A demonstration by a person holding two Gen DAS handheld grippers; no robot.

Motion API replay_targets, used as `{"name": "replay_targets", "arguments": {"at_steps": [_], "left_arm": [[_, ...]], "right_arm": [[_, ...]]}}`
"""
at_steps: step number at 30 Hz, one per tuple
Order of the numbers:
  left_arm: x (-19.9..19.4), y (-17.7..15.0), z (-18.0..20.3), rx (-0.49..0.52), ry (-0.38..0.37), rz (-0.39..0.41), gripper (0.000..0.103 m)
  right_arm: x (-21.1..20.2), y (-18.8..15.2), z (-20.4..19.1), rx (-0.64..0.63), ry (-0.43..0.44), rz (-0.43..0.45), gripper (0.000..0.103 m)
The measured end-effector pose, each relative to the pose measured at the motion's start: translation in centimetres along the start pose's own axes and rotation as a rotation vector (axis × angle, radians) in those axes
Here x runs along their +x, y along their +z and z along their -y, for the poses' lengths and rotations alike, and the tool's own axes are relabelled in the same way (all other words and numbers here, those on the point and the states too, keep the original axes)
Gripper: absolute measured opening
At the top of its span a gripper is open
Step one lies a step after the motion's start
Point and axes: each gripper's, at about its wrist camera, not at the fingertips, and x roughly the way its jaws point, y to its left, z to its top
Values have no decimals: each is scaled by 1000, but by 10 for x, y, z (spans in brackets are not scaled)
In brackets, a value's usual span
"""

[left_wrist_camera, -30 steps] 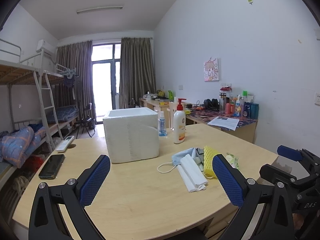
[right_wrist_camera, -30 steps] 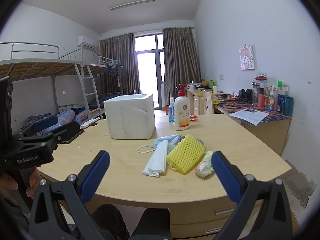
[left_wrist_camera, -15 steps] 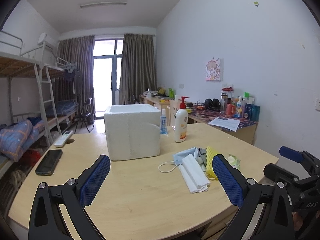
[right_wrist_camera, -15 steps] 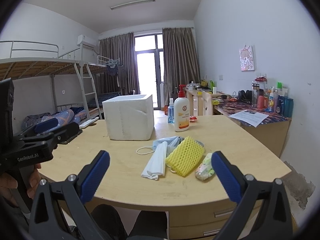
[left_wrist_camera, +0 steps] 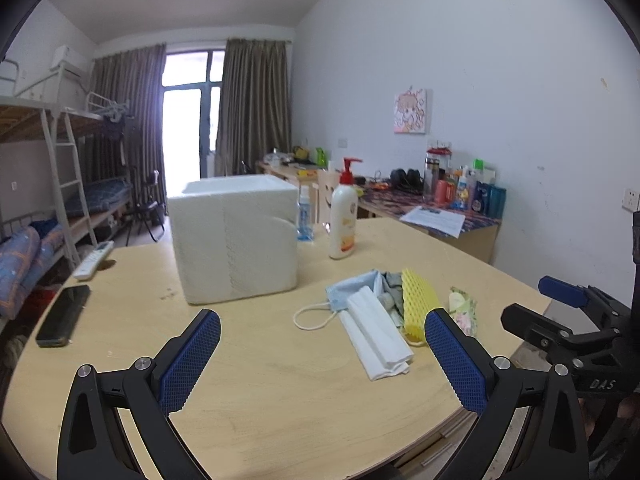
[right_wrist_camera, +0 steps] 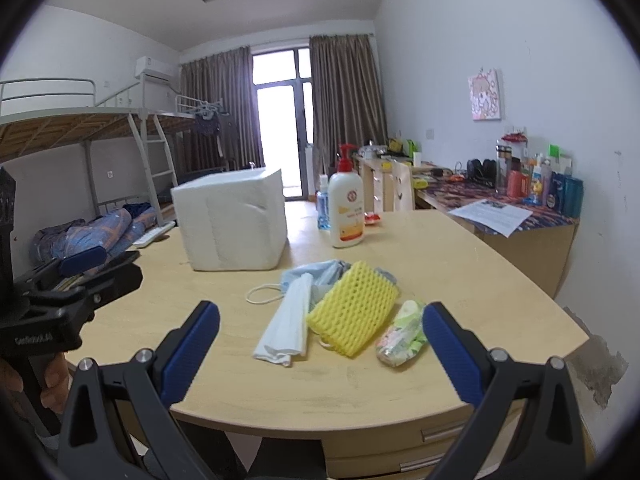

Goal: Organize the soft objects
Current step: 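Grasp the folded white cloth with the left gripper while the right approaches the green packet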

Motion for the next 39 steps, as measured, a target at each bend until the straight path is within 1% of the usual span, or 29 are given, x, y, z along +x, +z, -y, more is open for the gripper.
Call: {"name": "replay_targets", "arguments": {"at_steps": [8, 12, 19, 21, 28, 32, 34, 36, 38, 39], "left_arm": [[36, -4, 10, -7, -38, -92, 102], [52, -5, 15, -24, -63, -142, 102], [79, -8, 27, -21, -92, -215, 102], [88, -10, 30, -20, -91, -237, 102], [114, -20, 35, -37, -59, -318, 102], [124, -22, 38, -38, -56, -350, 97], [131, -23, 41, -35, -48, -370, 92], [134, -25, 42, -41, -41, -389, 85], [139, -27, 43, -40, -26, -404, 82], [142, -28, 44, -34, -15, -414, 80]], "right_arm": [[25, -6, 22, 27, -55, -78, 103], [37, -8, 33, 45, -69, -115, 103], [54, -12, 52, 67, -100, -167, 103], [58, -14, 56, 68, -114, -180, 103], [68, -19, 69, 71, -116, -214, 103], [73, -20, 75, 74, -106, -227, 103], [76, -21, 78, 72, -100, -233, 103], [79, -21, 81, 70, -94, -241, 103], [81, -22, 82, 67, -87, -248, 103], [82, -22, 82, 65, -83, -253, 103]]}}
